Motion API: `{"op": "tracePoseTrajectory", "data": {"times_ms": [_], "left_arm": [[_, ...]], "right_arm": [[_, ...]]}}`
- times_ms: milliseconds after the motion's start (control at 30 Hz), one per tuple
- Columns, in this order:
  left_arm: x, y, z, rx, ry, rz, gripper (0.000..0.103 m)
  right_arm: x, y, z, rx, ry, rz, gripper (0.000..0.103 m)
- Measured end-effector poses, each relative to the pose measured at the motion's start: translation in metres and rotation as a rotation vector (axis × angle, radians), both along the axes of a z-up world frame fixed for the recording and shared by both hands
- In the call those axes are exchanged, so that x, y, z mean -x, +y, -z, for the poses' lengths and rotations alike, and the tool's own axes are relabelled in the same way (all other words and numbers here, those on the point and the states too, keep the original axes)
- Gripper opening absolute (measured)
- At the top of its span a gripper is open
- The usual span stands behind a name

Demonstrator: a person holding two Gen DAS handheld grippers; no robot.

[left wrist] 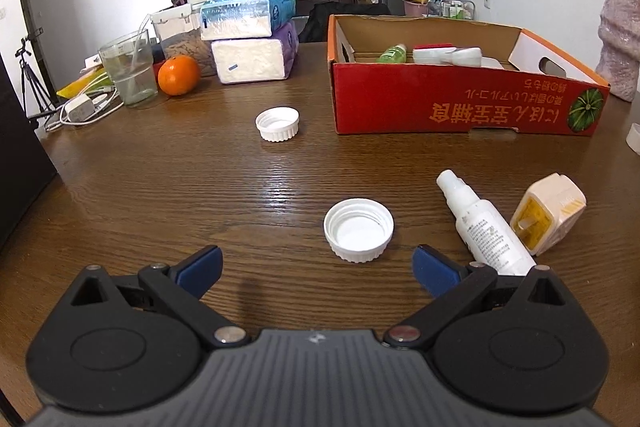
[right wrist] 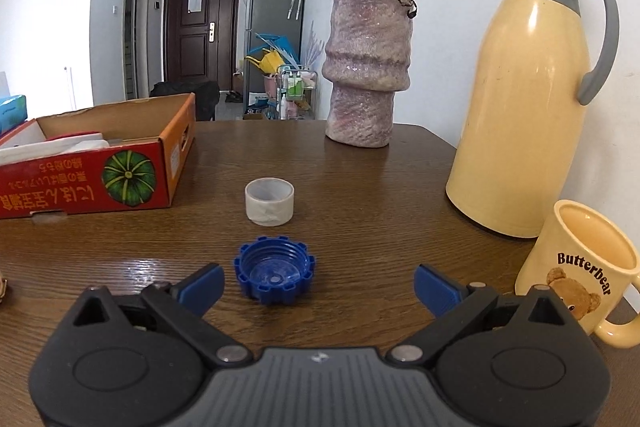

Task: Organize rigid objects
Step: 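Grasp the white screw cap with the left gripper while the right grasps the blue cap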

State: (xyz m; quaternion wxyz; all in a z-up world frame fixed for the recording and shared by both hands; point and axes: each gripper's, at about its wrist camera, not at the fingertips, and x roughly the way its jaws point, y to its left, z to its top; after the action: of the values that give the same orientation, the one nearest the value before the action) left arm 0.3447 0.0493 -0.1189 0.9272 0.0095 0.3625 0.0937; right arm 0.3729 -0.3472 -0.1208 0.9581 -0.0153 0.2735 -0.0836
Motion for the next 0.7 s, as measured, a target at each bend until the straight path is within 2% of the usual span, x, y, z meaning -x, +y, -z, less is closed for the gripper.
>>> {"op": "tracePoseTrajectory", "data": {"times_ms": [300, 400, 467, 533, 700], "left_arm": [[-0.014, 0.005, 0.004, 0.048, 0.004, -0.018, 0.100], [-0.018, 0.007, 0.005, 0.071, 0.007, -0.017, 0.085], [-0.021, 0.006, 0.006, 0.086, 0.007, -0.005, 0.059], [-0.021, 0.005, 0.004, 0.082, -0.010, 0.010, 0.041], [-0.016, 0.003, -0.001, 0.092, -0.057, 0.027, 0.041]], "right_arm": [[-0.012, -0.002, 0.004, 0.010, 0.023, 0.000, 0.100], [-0.019, -0.002, 0.006, 0.005, 0.038, -0.002, 0.097], [-0.023, -0.001, 0.008, 0.007, 0.047, -0.011, 0.097], [-0.025, 0.001, 0.008, 0.007, 0.049, -0.023, 0.097], [-0.032, 0.010, 0.009, 0.022, 0.051, -0.040, 0.097]]}}
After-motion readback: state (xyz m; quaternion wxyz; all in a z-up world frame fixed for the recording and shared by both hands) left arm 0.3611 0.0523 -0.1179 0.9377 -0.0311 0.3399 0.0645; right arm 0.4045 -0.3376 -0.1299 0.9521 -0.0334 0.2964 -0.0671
